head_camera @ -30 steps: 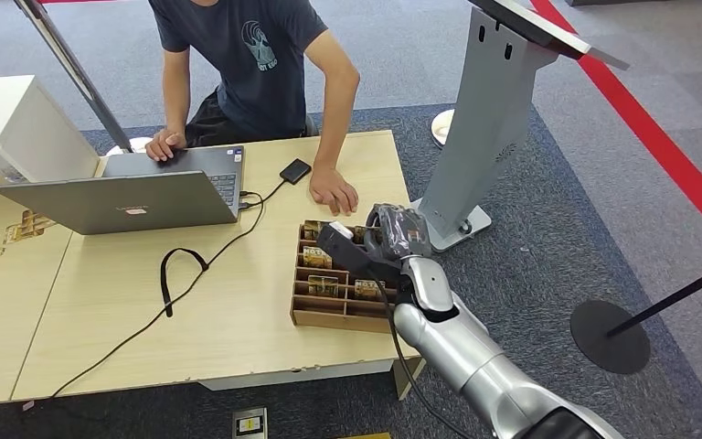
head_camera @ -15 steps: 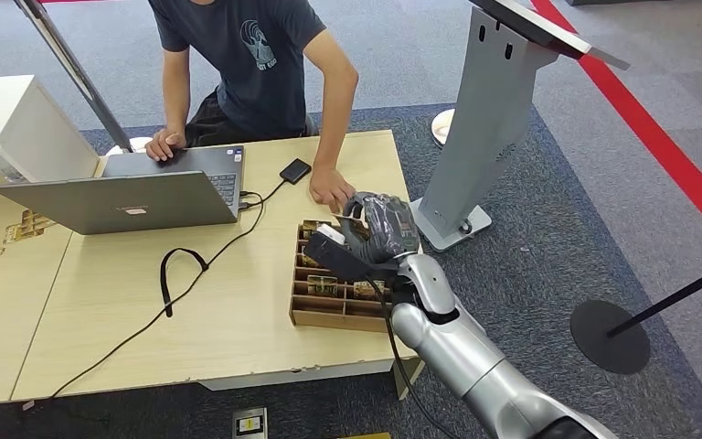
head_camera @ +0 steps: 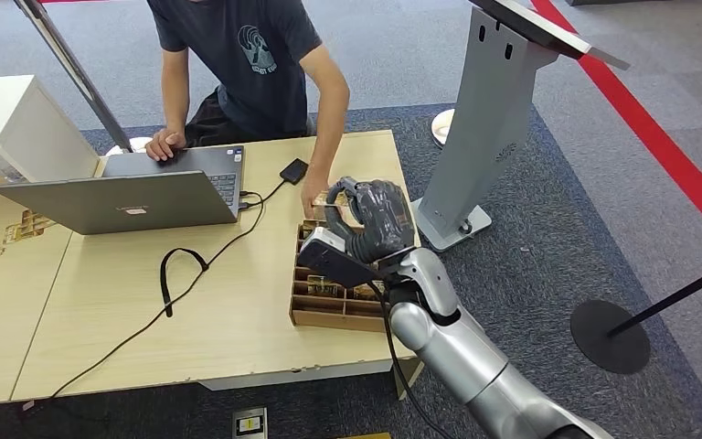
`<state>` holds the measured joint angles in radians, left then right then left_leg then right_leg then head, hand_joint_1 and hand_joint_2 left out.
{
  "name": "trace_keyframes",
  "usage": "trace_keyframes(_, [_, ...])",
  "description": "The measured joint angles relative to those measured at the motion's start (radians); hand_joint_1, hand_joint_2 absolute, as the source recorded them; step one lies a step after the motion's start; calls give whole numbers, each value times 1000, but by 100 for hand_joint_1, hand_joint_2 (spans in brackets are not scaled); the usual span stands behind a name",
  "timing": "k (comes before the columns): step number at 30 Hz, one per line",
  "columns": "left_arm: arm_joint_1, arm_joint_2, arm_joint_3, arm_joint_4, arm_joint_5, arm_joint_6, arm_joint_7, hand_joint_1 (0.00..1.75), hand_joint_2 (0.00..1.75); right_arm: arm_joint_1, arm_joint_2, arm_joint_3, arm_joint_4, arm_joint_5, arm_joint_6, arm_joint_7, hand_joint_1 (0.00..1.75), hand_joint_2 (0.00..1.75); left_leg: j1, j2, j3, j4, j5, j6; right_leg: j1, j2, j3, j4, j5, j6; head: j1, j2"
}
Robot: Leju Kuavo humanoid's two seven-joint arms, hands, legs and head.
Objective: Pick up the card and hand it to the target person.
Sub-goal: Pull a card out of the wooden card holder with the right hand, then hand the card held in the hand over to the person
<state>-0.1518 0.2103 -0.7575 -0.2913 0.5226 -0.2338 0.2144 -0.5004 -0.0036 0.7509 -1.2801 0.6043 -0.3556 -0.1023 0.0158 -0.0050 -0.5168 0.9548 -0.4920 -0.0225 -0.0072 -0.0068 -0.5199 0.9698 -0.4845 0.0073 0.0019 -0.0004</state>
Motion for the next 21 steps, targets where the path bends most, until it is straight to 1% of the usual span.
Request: trace_keyframes(21, [1, 0, 7, 0, 0, 0, 0, 0, 0, 7, -4, 1, -33, 0, 0, 0, 175, 175, 0, 0, 0, 0, 0, 0, 0, 0, 0, 0, 0, 0, 0, 0])
